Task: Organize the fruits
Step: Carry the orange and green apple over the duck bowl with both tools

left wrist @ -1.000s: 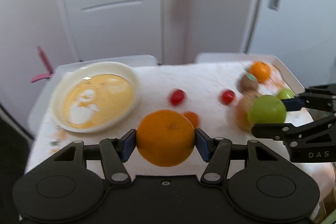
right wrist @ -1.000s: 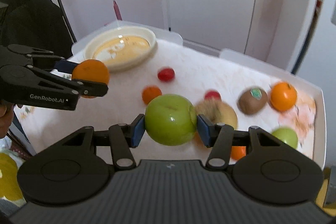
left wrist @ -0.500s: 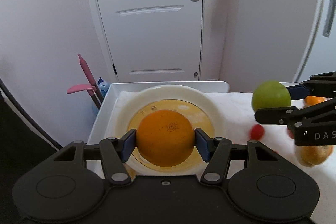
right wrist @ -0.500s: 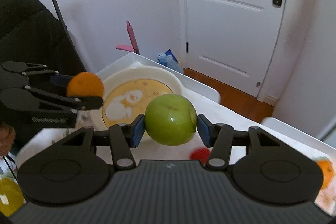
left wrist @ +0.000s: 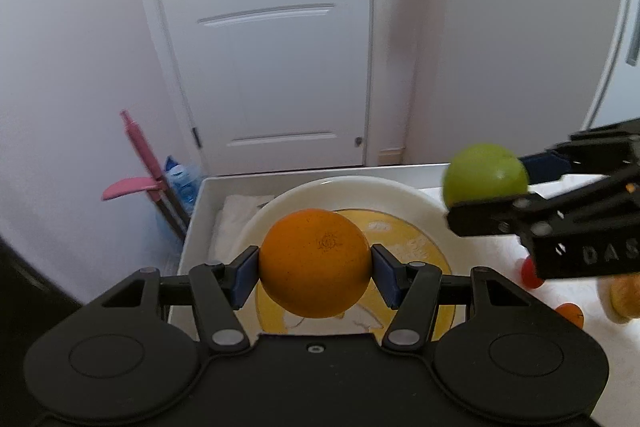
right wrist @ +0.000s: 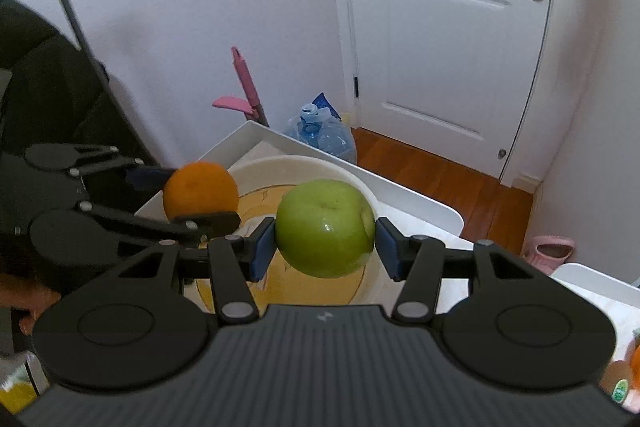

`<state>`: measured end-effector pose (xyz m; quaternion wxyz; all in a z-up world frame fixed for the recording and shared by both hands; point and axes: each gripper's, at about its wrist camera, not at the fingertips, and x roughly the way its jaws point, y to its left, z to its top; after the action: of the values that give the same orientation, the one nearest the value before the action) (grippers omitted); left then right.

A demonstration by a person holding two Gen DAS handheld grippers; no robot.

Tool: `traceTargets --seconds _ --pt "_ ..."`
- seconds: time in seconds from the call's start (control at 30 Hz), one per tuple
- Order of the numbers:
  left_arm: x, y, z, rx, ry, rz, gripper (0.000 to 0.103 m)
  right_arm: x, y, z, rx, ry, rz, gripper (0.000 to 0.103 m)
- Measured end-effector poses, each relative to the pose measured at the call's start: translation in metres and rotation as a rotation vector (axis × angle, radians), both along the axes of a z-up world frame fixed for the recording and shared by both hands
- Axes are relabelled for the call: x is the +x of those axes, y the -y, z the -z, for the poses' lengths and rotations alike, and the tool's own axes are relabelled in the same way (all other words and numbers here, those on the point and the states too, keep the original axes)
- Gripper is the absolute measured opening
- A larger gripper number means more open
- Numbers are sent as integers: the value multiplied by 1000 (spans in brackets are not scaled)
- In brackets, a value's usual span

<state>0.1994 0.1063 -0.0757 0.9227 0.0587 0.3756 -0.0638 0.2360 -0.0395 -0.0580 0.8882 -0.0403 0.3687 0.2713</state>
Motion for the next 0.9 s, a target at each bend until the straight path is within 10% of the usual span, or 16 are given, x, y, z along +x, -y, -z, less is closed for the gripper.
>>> traceTargets --seconds 0.77,0.9 --pt "57 3 54 41 -21 77 65 38 -19 25 -45 -29 48 68" --pt "52 1 44 36 17 85 94 39 -17 26 -43 -33 47 68"
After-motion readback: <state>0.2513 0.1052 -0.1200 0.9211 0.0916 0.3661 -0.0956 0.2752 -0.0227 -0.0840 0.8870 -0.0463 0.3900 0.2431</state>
